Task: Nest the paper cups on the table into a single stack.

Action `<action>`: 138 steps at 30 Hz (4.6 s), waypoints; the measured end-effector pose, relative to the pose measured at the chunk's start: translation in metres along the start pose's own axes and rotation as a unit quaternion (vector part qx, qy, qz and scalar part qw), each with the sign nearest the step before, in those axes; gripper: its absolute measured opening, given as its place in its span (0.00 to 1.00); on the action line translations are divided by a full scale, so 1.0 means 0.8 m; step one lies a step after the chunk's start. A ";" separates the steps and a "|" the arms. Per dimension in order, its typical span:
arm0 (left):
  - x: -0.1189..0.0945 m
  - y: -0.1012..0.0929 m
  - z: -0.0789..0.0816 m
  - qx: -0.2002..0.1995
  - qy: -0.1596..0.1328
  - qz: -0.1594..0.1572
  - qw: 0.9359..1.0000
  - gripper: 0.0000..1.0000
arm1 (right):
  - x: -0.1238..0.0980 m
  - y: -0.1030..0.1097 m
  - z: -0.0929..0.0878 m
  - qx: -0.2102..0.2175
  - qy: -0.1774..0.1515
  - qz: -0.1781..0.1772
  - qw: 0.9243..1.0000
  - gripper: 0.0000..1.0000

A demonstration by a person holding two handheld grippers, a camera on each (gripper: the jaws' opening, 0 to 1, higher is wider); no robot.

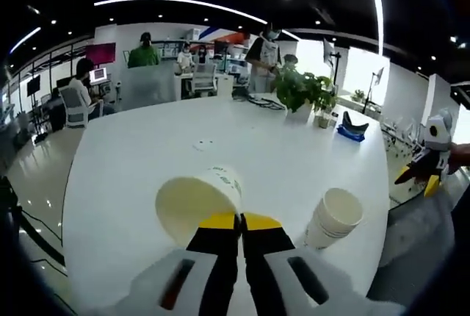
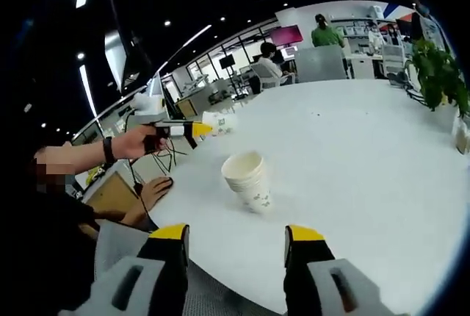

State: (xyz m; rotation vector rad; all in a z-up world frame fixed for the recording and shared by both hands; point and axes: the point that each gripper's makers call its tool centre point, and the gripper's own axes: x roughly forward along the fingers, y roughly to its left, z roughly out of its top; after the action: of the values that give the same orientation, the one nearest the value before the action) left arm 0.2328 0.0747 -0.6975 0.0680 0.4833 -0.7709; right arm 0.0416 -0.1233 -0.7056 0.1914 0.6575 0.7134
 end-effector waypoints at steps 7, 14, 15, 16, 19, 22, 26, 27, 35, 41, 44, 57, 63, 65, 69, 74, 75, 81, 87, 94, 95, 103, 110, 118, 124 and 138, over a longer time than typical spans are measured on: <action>-0.017 -0.019 0.008 -0.033 -0.027 -0.005 0.999 0.00 | 0.005 -0.009 0.007 -0.004 -0.001 0.003 1.000 0.51; -0.031 -0.049 0.012 -0.022 -0.036 -0.011 0.999 0.00 | 0.008 -0.012 0.012 -0.006 -0.001 0.005 1.000 0.50; -0.033 -0.051 0.014 -0.021 -0.038 -0.013 0.999 0.00 | 0.008 -0.012 0.013 -0.006 -0.002 0.006 1.000 0.50; -0.035 -0.057 0.017 -0.020 -0.039 -0.015 0.999 0.00 | 0.007 -0.012 0.014 -0.006 -0.002 0.006 1.000 0.50; -0.039 -0.070 0.021 -0.007 -0.040 -0.022 0.999 0.00 | 0.008 -0.016 0.017 -0.007 -0.004 0.005 1.000 0.50; -0.040 -0.080 0.024 0.006 -0.037 -0.027 0.999 0.00 | 0.009 -0.019 0.020 -0.008 -0.006 0.004 1.000 0.50; -0.041 -0.092 0.029 0.008 -0.041 -0.036 0.998 0.00 | 0.012 -0.021 0.021 -0.009 -0.009 0.002 1.000 0.50; -0.041 -0.093 0.029 0.008 -0.042 -0.037 0.998 0.00 | 0.012 -0.020 0.021 -0.009 -0.009 0.002 1.000 0.50; -0.034 -0.119 0.026 0.029 -0.031 -0.061 0.997 0.00 | 0.014 -0.020 0.024 -0.007 -0.014 0.000 1.000 0.50; -0.033 -0.139 0.029 0.038 -0.029 -0.076 0.996 0.00 | 0.010 -0.025 0.018 -0.002 -0.014 -0.005 1.000 0.50; -0.030 -0.152 0.028 0.044 -0.026 -0.083 0.995 0.00 | 0.009 -0.026 0.014 -0.002 -0.010 -0.005 1.000 0.50; -0.012 -0.171 0.018 0.075 0.000 -0.103 0.992 0.00 | 0.005 -0.027 0.011 0.004 -0.011 -0.009 1.000 0.50; -0.008 -0.173 0.014 0.079 0.007 -0.106 0.991 0.00 | 0.001 -0.026 0.007 0.005 -0.007 -0.010 1.000 0.50; -0.004 -0.172 0.011 0.083 0.011 -0.105 0.991 0.00 | -0.002 -0.027 0.006 0.006 -0.007 -0.012 1.000 0.50; -0.004 -0.178 0.008 0.091 0.017 -0.109 0.990 0.00 | -0.006 -0.030 0.005 0.008 -0.009 -0.015 1.000 0.50; 0.005 -0.182 -0.001 0.098 0.027 -0.110 0.989 0.00 | -0.009 -0.030 0.002 0.005 -0.006 -0.016 1.000 0.50; 0.008 -0.182 -0.003 0.098 0.028 -0.110 0.989 0.00 | -0.010 -0.029 0.001 0.005 -0.006 -0.017 1.000 0.50; 0.016 -0.184 -0.011 0.106 0.045 -0.106 0.988 0.00 | -0.010 -0.028 -0.003 0.005 -0.002 -0.018 1.000 0.50; 0.023 -0.191 -0.017 0.100 0.051 -0.109 0.988 0.01 | -0.007 -0.027 -0.004 -0.002 0.002 -0.015 1.000 0.50; 0.031 -0.197 -0.022 0.108 0.060 -0.114 0.986 0.03 | -0.005 -0.027 -0.007 -0.003 0.006 -0.015 1.000 0.50; 0.032 -0.197 -0.022 0.108 0.062 -0.115 0.985 0.03 | -0.004 -0.028 -0.007 -0.004 0.006 -0.015 1.000 0.50; 0.041 -0.198 -0.024 0.107 0.068 -0.119 0.985 0.03 | -0.003 -0.030 -0.008 0.001 0.004 -0.016 1.000 0.50; 0.045 -0.202 -0.026 0.104 0.070 -0.123 0.984 0.03 | -0.003 -0.033 -0.011 0.004 0.006 -0.017 1.000 0.50; 0.049 -0.208 -0.031 0.104 0.076 -0.130 0.983 0.05 | -0.002 -0.032 -0.009 0.005 0.007 -0.017 1.000 0.50; 0.053 -0.206 -0.036 0.103 0.081 -0.129 0.983 0.06 | -0.001 -0.031 -0.008 0.005 0.007 -0.017 1.000 0.50; 0.045 -0.205 -0.044 0.090 0.077 -0.128 0.985 0.10 | 0.005 -0.028 -0.004 0.003 0.006 -0.013 1.000 0.50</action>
State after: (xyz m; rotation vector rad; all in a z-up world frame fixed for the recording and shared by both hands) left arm 0.1289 -0.0589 -0.7255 0.2391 0.5754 -1.0660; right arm 0.0541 -0.1377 -0.7189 0.1841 0.6730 0.6873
